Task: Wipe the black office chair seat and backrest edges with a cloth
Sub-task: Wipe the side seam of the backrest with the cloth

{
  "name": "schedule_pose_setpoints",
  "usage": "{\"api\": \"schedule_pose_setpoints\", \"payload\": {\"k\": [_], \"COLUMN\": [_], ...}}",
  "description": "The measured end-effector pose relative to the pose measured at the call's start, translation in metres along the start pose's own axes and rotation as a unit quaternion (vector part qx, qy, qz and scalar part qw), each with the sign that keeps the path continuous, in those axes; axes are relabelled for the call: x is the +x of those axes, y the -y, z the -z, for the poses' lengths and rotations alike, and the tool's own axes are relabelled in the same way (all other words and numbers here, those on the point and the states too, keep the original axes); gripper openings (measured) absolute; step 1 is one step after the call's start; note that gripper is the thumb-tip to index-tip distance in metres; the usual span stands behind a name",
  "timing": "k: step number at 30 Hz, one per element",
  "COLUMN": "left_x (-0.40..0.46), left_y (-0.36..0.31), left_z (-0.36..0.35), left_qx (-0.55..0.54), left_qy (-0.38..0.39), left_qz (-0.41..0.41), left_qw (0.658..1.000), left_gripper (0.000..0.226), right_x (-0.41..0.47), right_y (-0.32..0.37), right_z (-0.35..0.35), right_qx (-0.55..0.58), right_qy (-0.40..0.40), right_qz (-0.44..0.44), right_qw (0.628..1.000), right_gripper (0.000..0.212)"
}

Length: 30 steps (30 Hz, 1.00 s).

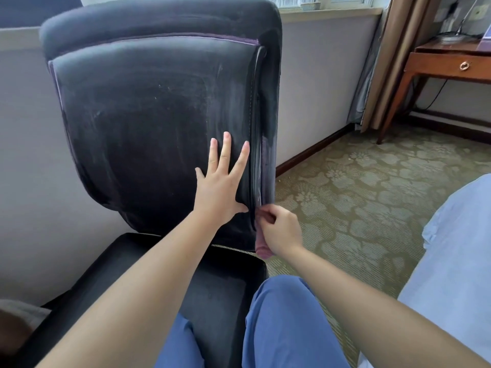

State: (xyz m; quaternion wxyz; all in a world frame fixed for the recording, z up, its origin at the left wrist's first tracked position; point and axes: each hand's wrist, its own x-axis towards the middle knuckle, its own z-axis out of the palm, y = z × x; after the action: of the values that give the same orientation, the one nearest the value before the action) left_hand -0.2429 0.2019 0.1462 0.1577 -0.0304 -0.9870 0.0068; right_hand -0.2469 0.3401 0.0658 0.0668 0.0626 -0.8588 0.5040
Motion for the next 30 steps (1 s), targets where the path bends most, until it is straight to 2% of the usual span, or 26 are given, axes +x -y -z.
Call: {"api": "schedule_pose_setpoints", "payload": {"k": [2, 5, 7, 12, 15, 18, 24, 30], "left_x": [-0.001, -0.005, -0.007, -0.005, -0.006, -0.01, -0.012, -0.014], "left_y": [0.001, -0.001, -0.001, -0.001, 0.0, 0.001, 0.001, 0.002], "left_z": [-0.002, -0.009, -0.013, -0.019, -0.023, -0.026, -0.032, -0.036], "left_qx": [0.008, 0.006, 0.009, 0.015, 0.008, -0.001, 0.009, 0.007], "left_qy": [-0.004, -0.008, -0.013, -0.025, -0.034, -0.041, -0.036, -0.054], "left_qz": [-0.005, -0.006, -0.003, 0.001, -0.001, -0.004, -0.002, -0.001], "left_qw": [1.0, 1.0, 1.0, 1.0, 0.999, 0.999, 0.999, 0.999], "left_gripper": [0.138, 0.139, 0.14, 0.139, 0.137, 0.133, 0.134, 0.131], "right_x": [0.003, 0.013, 0.01, -0.003, 0.006, 0.007, -0.006, 0.001], "right_y": [-0.003, 0.015, 0.02, -0.005, 0.009, 0.019, -0.018, 0.006], "right_z": [0.001, 0.004, 0.001, -0.009, -0.005, -0.007, -0.016, -0.013], "right_qx": [0.024, 0.111, 0.137, 0.057, 0.147, 0.179, 0.076, 0.231], "right_qy": [-0.011, -0.069, -0.081, -0.018, -0.067, -0.095, 0.001, -0.072], "right_qz": [-0.011, 0.016, 0.027, -0.035, 0.006, 0.028, -0.084, -0.031], "right_qw": [1.0, 0.991, 0.987, 0.998, 0.987, 0.979, 0.994, 0.97], "right_gripper": [0.015, 0.011, 0.012, 0.014, 0.014, 0.014, 0.016, 0.015]}}
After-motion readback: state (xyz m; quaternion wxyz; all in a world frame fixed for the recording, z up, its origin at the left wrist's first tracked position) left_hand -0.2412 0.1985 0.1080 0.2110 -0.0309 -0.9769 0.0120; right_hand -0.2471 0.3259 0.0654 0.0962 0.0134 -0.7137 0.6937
